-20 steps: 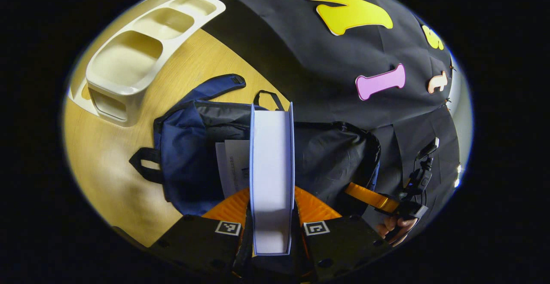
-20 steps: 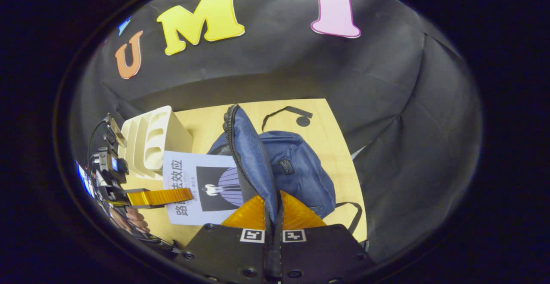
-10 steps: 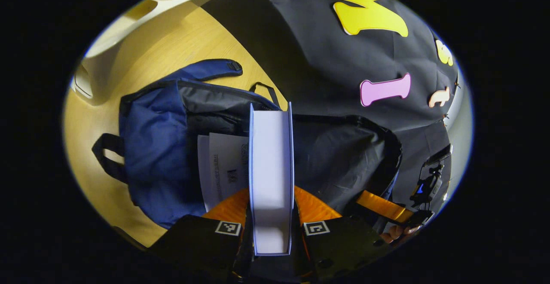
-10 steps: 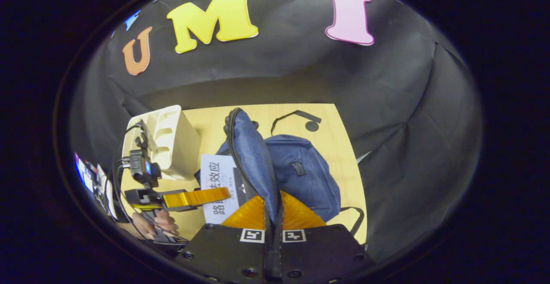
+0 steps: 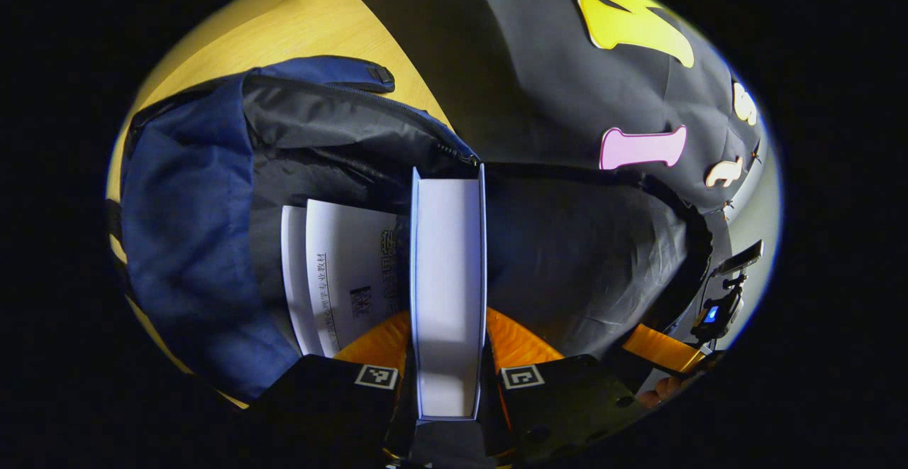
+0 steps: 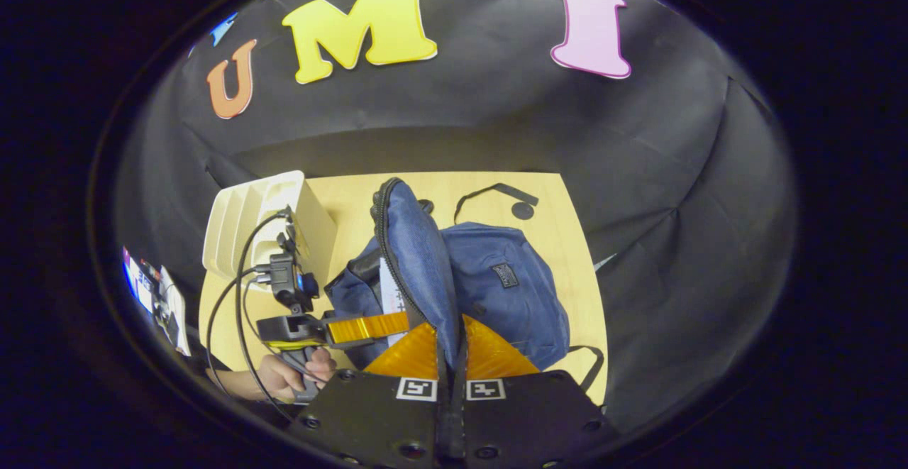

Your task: Open the schoolbag, grab two books from the bookshelf and put them into the schoolbag.

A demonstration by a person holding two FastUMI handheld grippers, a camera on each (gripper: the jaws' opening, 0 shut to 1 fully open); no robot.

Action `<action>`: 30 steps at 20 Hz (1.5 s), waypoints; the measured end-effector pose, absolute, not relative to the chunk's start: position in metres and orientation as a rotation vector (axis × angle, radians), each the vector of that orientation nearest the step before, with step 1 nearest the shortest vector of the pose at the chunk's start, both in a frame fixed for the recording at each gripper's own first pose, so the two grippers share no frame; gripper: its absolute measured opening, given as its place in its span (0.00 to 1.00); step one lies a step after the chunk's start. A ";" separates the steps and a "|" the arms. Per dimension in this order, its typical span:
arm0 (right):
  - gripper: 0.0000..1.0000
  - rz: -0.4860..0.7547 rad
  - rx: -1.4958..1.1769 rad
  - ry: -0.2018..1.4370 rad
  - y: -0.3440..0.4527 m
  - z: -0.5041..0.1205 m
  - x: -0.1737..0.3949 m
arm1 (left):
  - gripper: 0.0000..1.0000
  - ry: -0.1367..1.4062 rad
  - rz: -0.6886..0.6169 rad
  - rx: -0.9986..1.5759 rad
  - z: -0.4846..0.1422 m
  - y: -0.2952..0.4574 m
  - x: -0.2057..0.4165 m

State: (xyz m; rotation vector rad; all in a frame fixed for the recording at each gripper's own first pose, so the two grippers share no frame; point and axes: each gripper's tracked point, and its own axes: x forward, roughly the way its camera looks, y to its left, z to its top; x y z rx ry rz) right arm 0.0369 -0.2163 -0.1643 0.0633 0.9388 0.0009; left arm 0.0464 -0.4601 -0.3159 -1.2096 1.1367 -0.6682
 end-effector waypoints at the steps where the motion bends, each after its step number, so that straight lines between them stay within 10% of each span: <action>1: 0.01 0.001 0.065 0.940 -0.216 -0.165 0.037 | 0.43 1.136 -0.670 -1.221 -0.318 -0.461 0.047; 8: 0.00 0.007 0.070 0.953 -0.215 -0.172 0.041 | 0.42 1.206 -0.659 -1.239 -0.333 -0.460 0.041; 18: 0.01 0.014 0.097 0.967 -0.201 -0.186 0.040 | 0.82 1.301 -0.504 -0.817 -0.338 -0.400 0.036; 19: 0.01 0.018 0.105 0.967 -0.197 -0.188 0.039 | 0.69 1.261 -0.476 -0.761 -0.332 -0.385 0.042; 30: 0.05 0.037 0.148 0.940 -0.147 -0.195 0.033 | 0.70 0.873 -0.265 -0.335 -0.215 -0.230 0.090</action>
